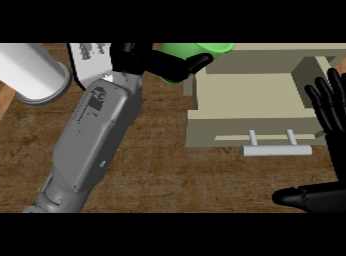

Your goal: Pick up the cup, place it into the drawer and close the drawer

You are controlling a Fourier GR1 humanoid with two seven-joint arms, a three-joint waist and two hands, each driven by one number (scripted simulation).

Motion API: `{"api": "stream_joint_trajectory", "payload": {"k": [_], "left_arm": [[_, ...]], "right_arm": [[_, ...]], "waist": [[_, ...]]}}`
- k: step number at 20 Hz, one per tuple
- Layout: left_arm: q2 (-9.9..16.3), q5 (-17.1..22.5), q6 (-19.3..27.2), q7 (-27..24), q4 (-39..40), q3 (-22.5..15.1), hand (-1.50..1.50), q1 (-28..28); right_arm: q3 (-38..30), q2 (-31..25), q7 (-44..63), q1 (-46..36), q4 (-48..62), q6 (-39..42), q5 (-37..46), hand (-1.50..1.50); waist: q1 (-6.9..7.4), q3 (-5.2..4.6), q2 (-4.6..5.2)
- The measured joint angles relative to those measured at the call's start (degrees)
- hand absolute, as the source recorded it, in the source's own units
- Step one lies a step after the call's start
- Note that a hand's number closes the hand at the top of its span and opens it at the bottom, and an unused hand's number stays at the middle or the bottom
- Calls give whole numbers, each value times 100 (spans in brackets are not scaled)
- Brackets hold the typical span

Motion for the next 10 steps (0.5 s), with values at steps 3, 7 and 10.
{"api": "stream_joint_trajectory", "payload": {"k": [3, 7, 10], "left_arm": [[-2, 73, 113, -199, 634, -84, 150, -348], [-4, 274, 378, -236, 1235, -242, 150, -807], [-4, 527, 609, -430, 1624, -505, 150, -988]], "right_arm": [[59, 36, -22, 79, -65, -11, 58, -150], [-31, -11, 33, -61, -6, -5, -38, -150], [-21, -20, 43, -49, -19, 14, -39, -150]], "waist": [[-27, 0, 6], [-35, 0, 8], [-60, 1, 11]]}}
